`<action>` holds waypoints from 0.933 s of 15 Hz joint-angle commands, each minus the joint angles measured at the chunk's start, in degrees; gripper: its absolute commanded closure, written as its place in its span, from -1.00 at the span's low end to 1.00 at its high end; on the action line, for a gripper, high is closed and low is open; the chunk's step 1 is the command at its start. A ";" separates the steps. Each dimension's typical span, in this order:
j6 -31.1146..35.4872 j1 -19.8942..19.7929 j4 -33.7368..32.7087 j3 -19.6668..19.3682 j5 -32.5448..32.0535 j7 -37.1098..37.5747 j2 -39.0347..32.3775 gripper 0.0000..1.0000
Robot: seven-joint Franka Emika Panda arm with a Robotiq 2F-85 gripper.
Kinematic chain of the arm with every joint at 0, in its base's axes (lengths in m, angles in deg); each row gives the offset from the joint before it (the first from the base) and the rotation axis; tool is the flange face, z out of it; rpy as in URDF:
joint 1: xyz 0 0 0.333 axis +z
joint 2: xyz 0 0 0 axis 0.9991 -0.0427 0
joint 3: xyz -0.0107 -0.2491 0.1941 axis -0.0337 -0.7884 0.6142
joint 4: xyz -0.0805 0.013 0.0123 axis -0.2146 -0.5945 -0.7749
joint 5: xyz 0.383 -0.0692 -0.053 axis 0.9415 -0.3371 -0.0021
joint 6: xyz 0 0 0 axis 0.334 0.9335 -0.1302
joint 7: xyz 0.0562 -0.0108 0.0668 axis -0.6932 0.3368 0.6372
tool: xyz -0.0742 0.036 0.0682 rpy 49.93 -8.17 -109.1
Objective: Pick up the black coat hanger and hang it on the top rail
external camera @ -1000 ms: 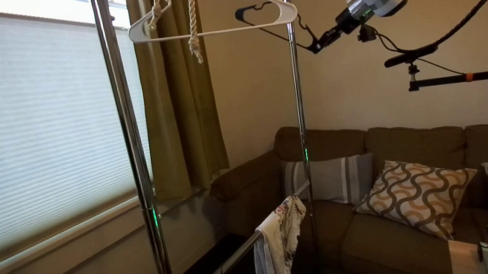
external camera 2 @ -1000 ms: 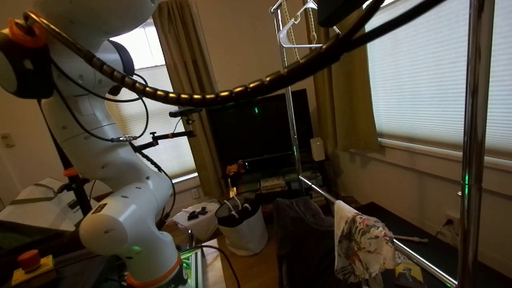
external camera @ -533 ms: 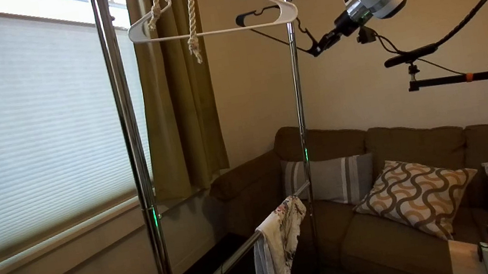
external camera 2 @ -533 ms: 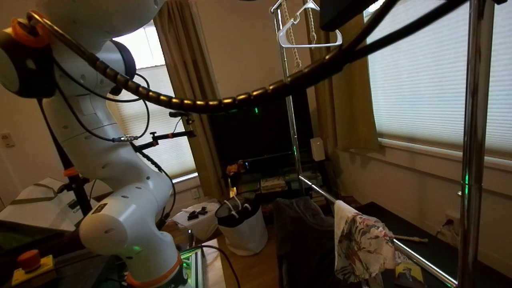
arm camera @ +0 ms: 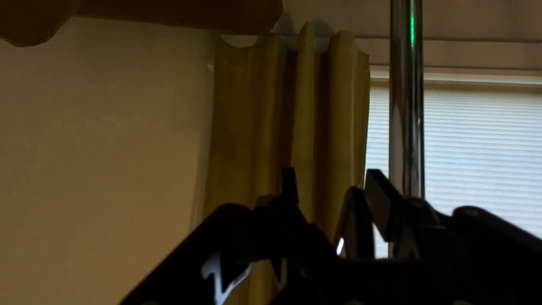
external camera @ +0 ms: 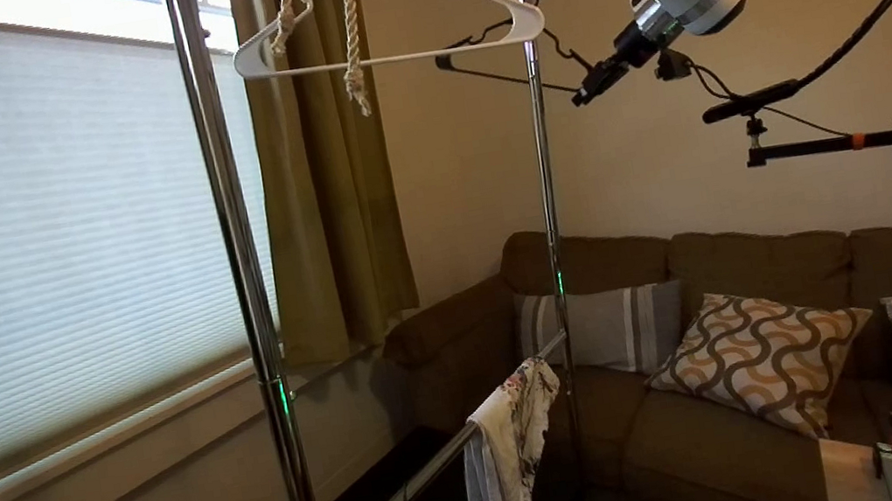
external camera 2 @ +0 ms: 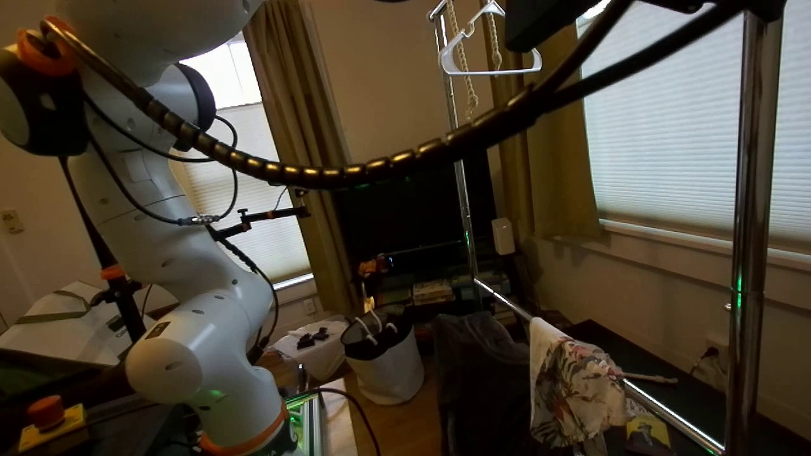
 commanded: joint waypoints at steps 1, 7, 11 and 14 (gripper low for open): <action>1.06 0.13 4.39 -1.35 -1.31 -0.62 3.01 -0.55; 2.34 -2.78 18.17 -2.06 -14.24 -2.34 6.10 -1.00; 2.06 -6.03 25.96 -2.72 -27.69 1.15 4.85 -1.00; -2.97 -3.55 29.45 -3.30 -28.16 -2.06 7.49 -1.00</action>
